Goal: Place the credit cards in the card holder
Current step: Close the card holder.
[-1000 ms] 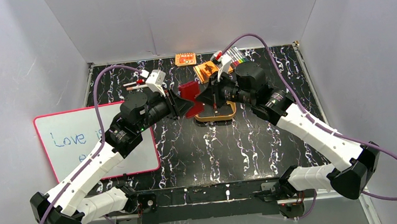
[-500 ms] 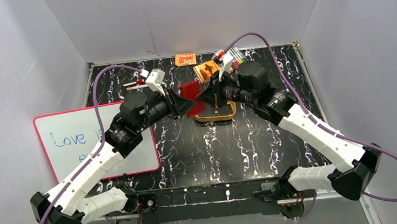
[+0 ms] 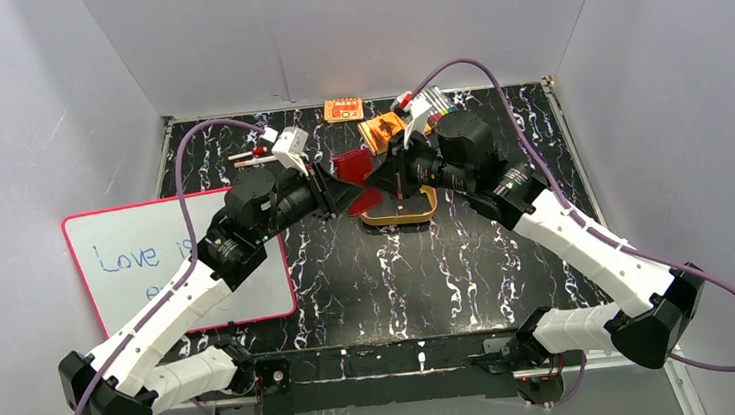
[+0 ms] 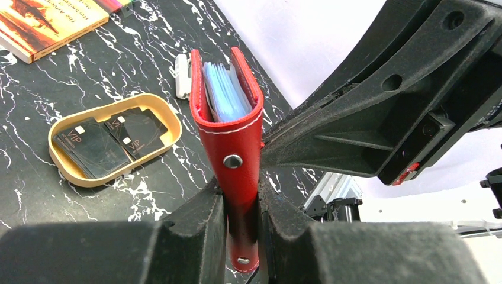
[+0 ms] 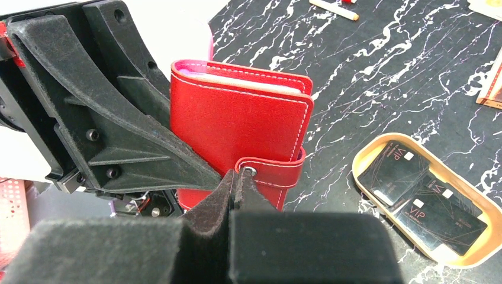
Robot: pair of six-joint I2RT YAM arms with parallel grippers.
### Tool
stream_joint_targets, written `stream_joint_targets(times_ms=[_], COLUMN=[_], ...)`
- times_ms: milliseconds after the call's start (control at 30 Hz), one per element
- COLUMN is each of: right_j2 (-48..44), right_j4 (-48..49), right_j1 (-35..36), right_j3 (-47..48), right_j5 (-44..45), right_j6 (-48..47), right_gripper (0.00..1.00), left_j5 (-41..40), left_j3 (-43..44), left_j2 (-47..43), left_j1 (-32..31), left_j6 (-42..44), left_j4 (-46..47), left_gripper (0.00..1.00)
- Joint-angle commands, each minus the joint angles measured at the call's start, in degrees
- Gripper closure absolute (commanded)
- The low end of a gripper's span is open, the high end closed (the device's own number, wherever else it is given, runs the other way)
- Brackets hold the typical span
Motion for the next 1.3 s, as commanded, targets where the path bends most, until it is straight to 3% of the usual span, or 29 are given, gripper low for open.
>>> stream_joint_targets(times_ms=[0,233,400,500,567,767,1033,1267], right_j2=[4.8,2.5,-1.7,-4.1,-6.3,-17.8,-25.3,-24.8], right_j4=[6.1,6.1,5.1,2.6,0.3,-2.9,-0.8,9.9], right_j1=[3.3,3.3,3.3,3.2,3.3,3.3,3.3,3.3], right_j3=[1.0,0.3,1.1,3.7,5.3,1.8,-4.2,-9.5], right_j5=[-2.9,-3.5,-7.6,-11.9,-12.9,-4.8,-7.6,-19.0], right_j6=[0.2,0.1,0.5,0.2,-0.4,-5.5,-5.8,0.2], right_gripper=[1.00,0.97,0.49,0.36,0.34,0.33,0.31,0.30], left_j5=[21.9,14.0,3.5,-1.0,-2.7,-1.7,12.7,28.0], left_j3=[4.1,3.2,1.4,0.4,0.0,-2.4,-3.5,-5.4], left_j2=[-1.2,-2.9,-4.9,-6.1,-6.9,-11.5,-16.0,-17.5], left_j1=[-8.1,-8.3,-8.3,-8.3,-8.3,-8.3,-8.3,-8.3], left_j6=[-2.5,2.2,6.1,7.5,8.2,9.2,9.9,8.8], left_j4=[14.2,8.2,2.4,0.5,-0.3,-1.2,-0.3,6.0], left_gripper=[1.00,1.00,1.00,1.00,1.00,1.00,1.00,1.00])
